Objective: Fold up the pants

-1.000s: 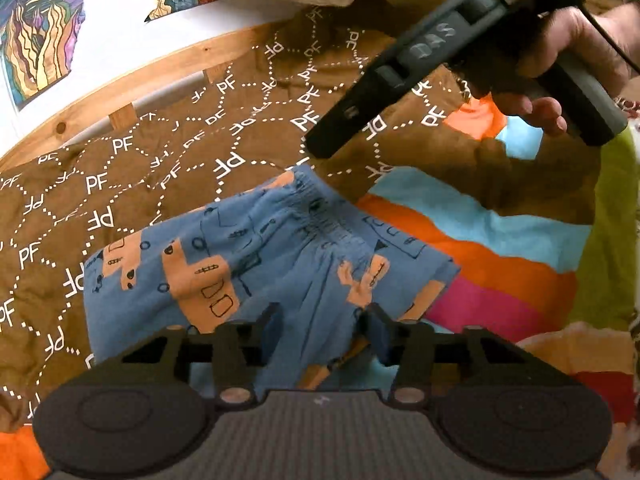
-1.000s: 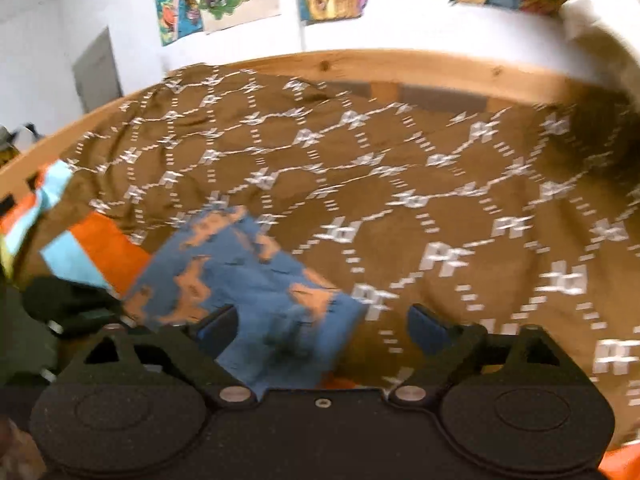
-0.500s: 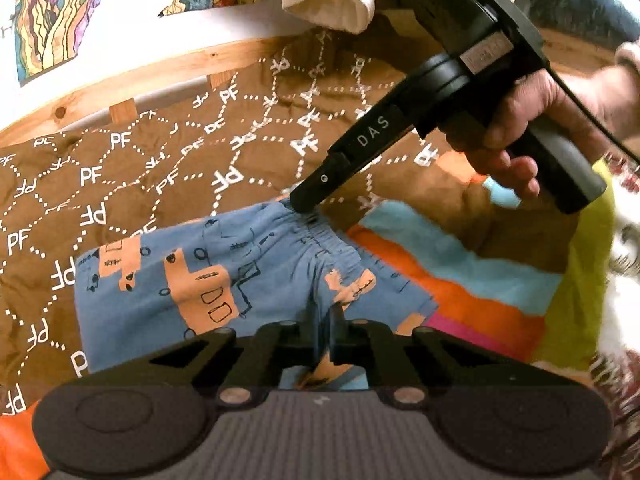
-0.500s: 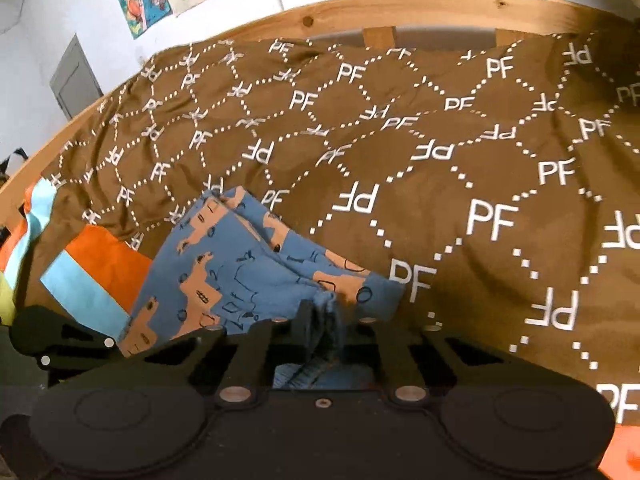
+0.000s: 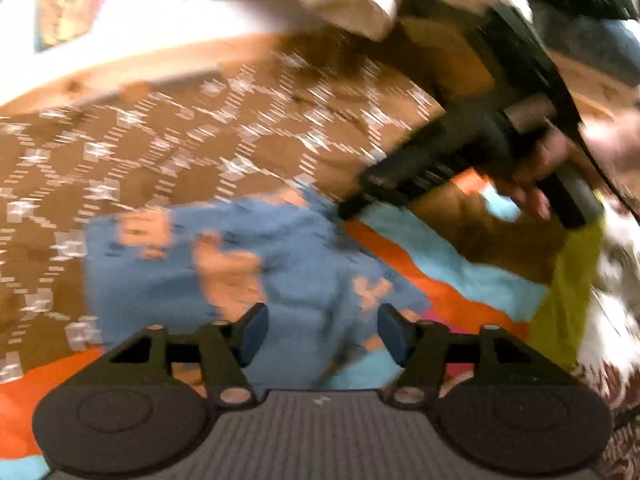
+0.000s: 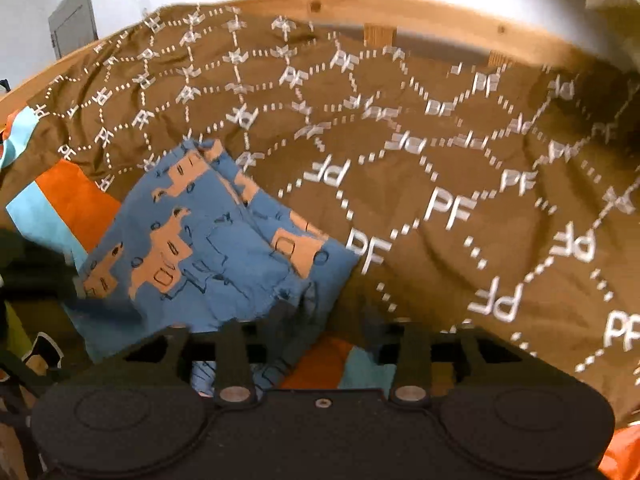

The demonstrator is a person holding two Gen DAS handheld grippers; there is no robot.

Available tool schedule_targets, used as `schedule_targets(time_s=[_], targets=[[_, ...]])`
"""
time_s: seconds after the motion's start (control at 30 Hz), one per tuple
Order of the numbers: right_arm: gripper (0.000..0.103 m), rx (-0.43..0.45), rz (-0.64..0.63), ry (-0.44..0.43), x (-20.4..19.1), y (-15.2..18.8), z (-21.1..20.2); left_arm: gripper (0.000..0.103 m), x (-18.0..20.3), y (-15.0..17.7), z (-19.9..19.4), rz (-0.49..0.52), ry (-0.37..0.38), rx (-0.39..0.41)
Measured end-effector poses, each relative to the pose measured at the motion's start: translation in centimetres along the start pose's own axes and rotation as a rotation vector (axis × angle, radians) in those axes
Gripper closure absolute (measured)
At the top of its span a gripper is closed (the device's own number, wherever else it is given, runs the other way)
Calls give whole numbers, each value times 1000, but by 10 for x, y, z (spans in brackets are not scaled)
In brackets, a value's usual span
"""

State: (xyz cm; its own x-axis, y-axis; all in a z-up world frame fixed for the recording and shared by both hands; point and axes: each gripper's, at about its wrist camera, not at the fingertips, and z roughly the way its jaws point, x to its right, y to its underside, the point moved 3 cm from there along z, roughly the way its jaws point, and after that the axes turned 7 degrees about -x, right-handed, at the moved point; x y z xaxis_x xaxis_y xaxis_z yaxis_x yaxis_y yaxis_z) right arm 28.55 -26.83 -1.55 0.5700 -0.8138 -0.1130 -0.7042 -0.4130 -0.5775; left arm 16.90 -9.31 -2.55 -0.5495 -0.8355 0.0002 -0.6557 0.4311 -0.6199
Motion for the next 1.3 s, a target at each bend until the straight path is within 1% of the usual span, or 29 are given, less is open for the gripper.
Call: schedule_targets(time_s=[0.03, 0.07, 0.1, 0.13, 0.17, 0.2, 0.27, 0.3, 0.33, 0.4, 0.43, 0.5, 0.63, 0.7, 0.77, 0.83, 0.9, 1.0, 1.1, 1.2, 1.3], targets=[[44, 23, -9, 7, -2, 0, -5, 36, -8, 0, -6, -25, -37, 3], [41, 39, -20, 9, -6, 0, -8, 34, -13, -1, -8, -50, -74, 2], [36, 49, -35, 10, -10, 0, -11, 29, -22, 0, -11, -87, -135, -3], [33, 60, -55, 11, -15, 1, -13, 27, -31, 2, -11, -122, -189, -15], [27, 69, -75, 13, -21, 2, -15, 24, -38, 4, -9, -148, -225, -33], [24, 74, -96, 16, -29, 3, -14, 24, -46, 6, -5, -176, -253, -57], [24, 53, -130, 36, -43, 5, -8, 23, -57, 15, 4, -220, -289, -134], [24, 32, -142, 48, -47, 7, -3, 22, -60, 19, 10, -227, -298, -171], [24, 10, -151, 61, -50, 11, 2, 20, -62, 22, 12, -234, -301, -184], [21, -31, -162, 88, -52, 19, 11, 13, -64, 26, 12, -252, -302, -180], [20, -42, -164, 92, -52, 23, 13, 12, -65, 26, 12, -260, -302, -184], [17, -47, -153, 96, -50, 28, 12, 10, -67, 26, 11, -268, -299, -187], [16, -57, -118, 85, -43, 28, 5, 8, -70, 31, 4, -282, -293, -192], [16, -47, -100, 73, -43, 25, -1, 6, -71, 29, 1, -283, -296, -189], [16, -17, -103, 81, -43, 19, -7, 4, -71, 27, -1, -284, -299, -185], [14, 21, -122, 100, -42, 10, -12, 3, -73, 22, -3, -289, -302, -177], [9, 50, -123, 119, -41, -2, -12, 3, -76, 15, -5, -303, -300, -161], [6, 85, -114, 136, -39, -20, -7, 1, -83, -1, -5, -312, -305, -127], [6, 86, -134, 161, -40, -31, 5, 1, -93, -22, 0, -307, -332, -89], [6, 83, -157, 179, -40, -37, 15, 0, -102, -37, 7, -299, -363, -72], [5, 64, -140, 183, -34, -39, 21, 0, -108, -45, 22, -271, -388, -75]])
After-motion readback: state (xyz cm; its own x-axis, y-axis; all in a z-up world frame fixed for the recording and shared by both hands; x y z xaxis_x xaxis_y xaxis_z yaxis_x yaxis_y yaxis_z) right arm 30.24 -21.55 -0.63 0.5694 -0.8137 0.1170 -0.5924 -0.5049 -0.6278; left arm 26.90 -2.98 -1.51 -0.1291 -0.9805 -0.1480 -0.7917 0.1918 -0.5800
